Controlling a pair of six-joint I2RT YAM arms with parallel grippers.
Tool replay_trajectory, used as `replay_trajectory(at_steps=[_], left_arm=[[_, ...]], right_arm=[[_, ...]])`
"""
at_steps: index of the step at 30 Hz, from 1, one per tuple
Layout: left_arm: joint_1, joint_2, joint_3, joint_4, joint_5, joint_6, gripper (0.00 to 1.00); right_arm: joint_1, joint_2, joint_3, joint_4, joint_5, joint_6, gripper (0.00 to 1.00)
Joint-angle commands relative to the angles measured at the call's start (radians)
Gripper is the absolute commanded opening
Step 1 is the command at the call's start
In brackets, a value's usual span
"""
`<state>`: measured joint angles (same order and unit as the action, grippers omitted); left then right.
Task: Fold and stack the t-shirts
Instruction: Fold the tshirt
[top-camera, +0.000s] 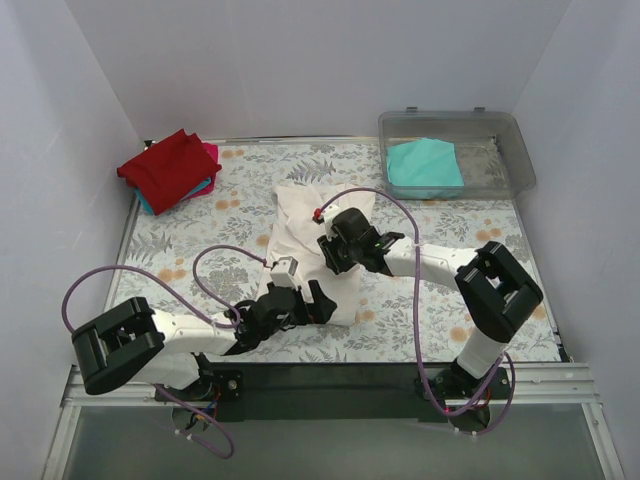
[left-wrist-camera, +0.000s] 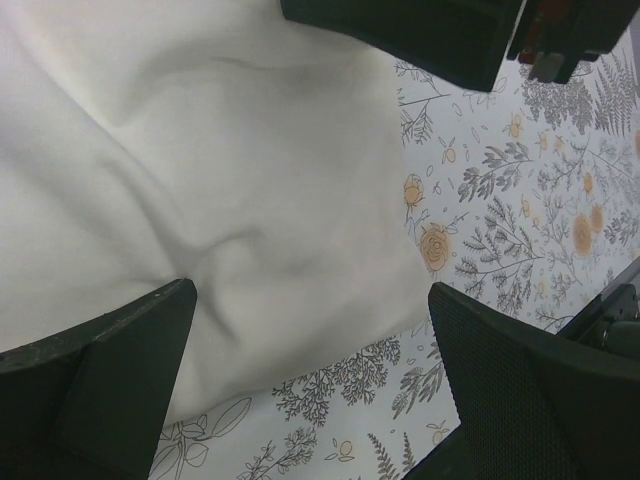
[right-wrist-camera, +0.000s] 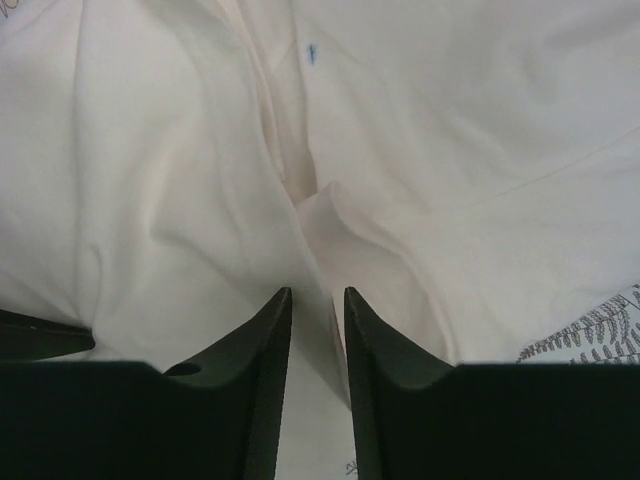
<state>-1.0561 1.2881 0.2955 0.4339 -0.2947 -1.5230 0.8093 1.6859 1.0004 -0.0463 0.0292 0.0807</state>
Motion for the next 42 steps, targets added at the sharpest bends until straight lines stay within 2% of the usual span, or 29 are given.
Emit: replay_trajectory(at_steps=[1, 2, 4, 11, 14, 20, 23, 28, 34, 39, 42], left_arm=[[-0.008, -0.018, -0.03, -0.006, 0.011, -0.02, 0.95], [-0.01, -0.019, -0.033, -0.009, 0.012, -0.023, 0.95], [-0.012, -0.016, -0.047, -0.011, 0.014, -0.029, 0.95], [-0.024, 0.014, -0.07, 0.003, 0.019, -0.058, 0.95], [-0.031, 0.025, -0.073, 0.011, 0.02, -0.065, 0.95], [-0.053, 0.076, -0.049, 0.035, 0.032, -0.066, 0.95], [-0.087, 0.115, -0.027, 0.043, 0.029, -0.075, 0.95], [-0.163, 0.168, 0.06, 0.025, 0.005, -0.085, 0.95], [-0.235, 0.085, 0.175, -0.116, -0.127, -0.039, 0.95], [-0.242, -0.097, 0.209, -0.415, -0.303, -0.12, 0.95], [-0.242, -0.183, 0.197, -0.63, -0.412, -0.244, 0.95]], right_arm=[[-0.016, 0.02, 0.052, 0.037, -0.022, -0.018, 0.22], [-0.024, 0.026, 0.059, 0.037, -0.022, -0.021, 0.13], [-0.027, 0.04, 0.069, 0.037, -0.014, -0.03, 0.06], [-0.073, 0.09, 0.136, 0.037, 0.035, -0.065, 0.04], [-0.093, 0.116, 0.167, 0.037, 0.047, -0.078, 0.08], [-0.114, 0.132, 0.182, 0.029, 0.097, -0.079, 0.32], [-0.114, 0.039, 0.113, 0.028, 0.113, -0.059, 0.36], [-0.11, -0.231, -0.058, 0.022, 0.167, 0.04, 0.43], [-0.081, -0.495, -0.304, -0.027, 0.16, 0.204, 0.46], [-0.055, -0.612, -0.431, -0.072, 0.114, 0.269, 0.48], [-0.033, -0.652, -0.485, -0.096, 0.109, 0.31, 0.49]])
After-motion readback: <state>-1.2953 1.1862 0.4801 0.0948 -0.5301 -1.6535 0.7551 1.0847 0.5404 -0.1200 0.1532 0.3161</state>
